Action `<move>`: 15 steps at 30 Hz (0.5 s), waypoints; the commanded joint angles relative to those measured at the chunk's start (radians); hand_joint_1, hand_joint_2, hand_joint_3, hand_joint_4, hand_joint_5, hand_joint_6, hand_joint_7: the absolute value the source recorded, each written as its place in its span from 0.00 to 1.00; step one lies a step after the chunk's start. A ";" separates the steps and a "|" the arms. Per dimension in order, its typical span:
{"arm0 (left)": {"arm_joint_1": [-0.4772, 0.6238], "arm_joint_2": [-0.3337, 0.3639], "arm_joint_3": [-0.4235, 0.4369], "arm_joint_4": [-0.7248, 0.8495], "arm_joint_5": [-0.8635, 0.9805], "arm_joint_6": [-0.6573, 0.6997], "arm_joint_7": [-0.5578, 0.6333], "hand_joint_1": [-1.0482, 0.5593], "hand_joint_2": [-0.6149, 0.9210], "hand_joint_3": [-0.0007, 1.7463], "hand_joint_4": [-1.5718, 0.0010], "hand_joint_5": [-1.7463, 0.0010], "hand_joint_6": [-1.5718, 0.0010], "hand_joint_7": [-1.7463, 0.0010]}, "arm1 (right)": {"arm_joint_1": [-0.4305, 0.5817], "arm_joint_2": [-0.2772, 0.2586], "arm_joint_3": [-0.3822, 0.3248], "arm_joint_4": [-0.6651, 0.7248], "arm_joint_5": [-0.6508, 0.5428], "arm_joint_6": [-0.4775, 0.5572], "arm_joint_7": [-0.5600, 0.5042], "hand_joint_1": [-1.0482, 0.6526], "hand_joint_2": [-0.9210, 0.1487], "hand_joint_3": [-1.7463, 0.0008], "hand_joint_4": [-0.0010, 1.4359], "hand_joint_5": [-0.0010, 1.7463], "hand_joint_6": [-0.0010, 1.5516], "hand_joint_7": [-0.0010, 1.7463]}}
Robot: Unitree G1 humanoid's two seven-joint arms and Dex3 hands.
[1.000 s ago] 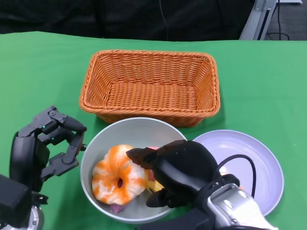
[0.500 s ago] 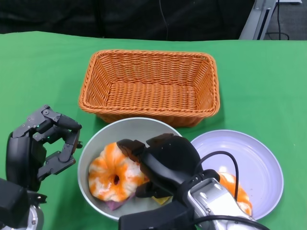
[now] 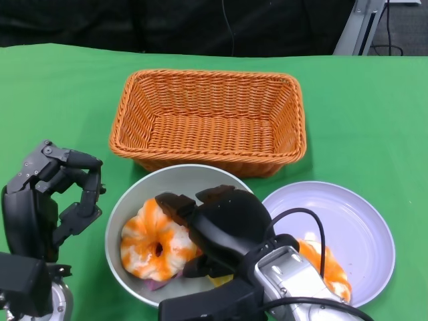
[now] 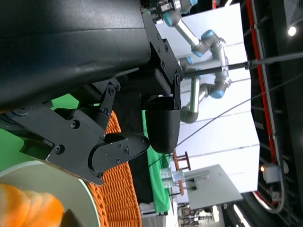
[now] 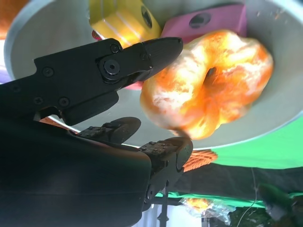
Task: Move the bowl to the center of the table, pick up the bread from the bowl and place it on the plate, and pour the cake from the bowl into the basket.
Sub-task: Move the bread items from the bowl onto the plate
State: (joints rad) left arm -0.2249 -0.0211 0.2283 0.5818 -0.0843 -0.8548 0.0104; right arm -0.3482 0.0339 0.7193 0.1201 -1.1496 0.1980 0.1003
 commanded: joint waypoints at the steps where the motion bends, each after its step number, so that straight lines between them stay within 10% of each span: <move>1: -0.010 0.004 0.005 0.007 0.018 -0.019 0.033 0.54 0.84 0.47 0.53 0.04 0.55 0.27 | 0.000 -0.026 -0.005 -0.009 0.016 -0.006 -0.009 0.14 0.00 0.96 0.28 0.00 0.18 0.01; 15: -0.027 0.021 -0.004 0.052 0.019 -0.015 0.041 0.53 0.85 0.45 0.52 0.07 0.55 0.25 | 0.044 -0.166 -0.014 -0.134 0.041 -0.107 -0.020 0.14 0.00 0.96 0.30 0.01 0.26 0.02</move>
State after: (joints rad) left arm -0.2396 -0.0157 0.2254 0.6247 -0.0522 -0.8620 0.0617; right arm -0.3112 -0.1114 0.7172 0.0088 -1.1125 0.1037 0.0782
